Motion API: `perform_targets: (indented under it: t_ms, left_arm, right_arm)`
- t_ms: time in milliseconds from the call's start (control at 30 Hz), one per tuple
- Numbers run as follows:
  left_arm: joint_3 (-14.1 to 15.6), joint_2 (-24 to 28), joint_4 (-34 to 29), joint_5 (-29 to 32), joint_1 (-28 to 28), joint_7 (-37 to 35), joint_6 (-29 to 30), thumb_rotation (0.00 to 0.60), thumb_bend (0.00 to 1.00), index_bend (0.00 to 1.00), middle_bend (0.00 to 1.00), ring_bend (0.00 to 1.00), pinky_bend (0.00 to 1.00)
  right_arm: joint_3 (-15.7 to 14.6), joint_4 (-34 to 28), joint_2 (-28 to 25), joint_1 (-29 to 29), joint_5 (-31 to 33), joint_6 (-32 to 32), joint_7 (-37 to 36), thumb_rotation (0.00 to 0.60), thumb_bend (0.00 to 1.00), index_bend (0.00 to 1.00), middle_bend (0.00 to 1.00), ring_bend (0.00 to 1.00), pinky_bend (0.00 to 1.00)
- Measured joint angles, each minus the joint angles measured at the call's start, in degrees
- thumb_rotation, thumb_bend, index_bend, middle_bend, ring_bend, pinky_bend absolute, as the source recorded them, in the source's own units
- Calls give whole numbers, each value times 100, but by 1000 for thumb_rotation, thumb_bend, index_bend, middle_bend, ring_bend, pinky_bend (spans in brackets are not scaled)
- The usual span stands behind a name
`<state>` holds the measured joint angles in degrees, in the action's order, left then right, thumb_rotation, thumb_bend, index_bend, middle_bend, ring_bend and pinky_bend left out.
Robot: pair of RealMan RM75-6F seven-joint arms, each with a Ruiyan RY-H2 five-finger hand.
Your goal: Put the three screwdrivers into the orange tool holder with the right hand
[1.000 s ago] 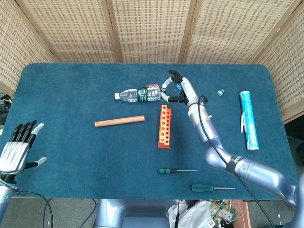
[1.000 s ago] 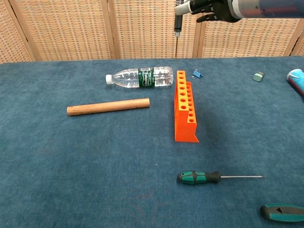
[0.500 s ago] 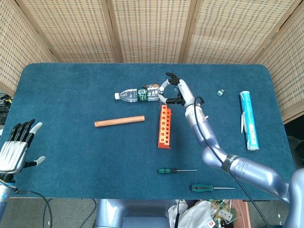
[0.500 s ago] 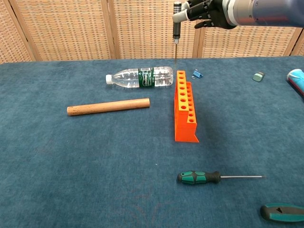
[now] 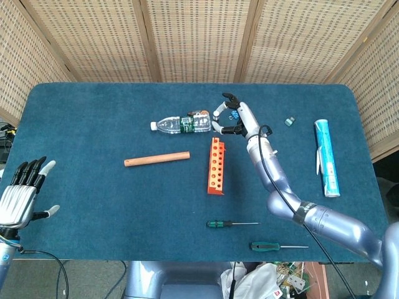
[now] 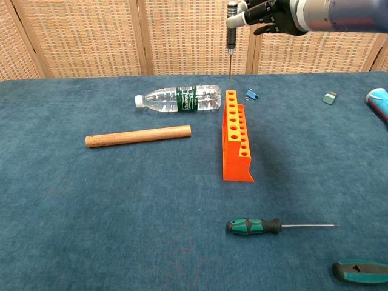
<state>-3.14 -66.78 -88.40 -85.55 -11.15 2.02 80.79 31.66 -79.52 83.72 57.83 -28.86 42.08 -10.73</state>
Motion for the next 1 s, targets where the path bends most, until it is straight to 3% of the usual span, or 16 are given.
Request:
perform_targets:
  t_ms: [1000]
  left_arm:
    - [-20,-30,65,83,-43,-9,-92,600,0,0,0,0,0]
  right_arm:
    - [-186,679,419,97,-92,-220,-43,600,434,636,70,0,0]
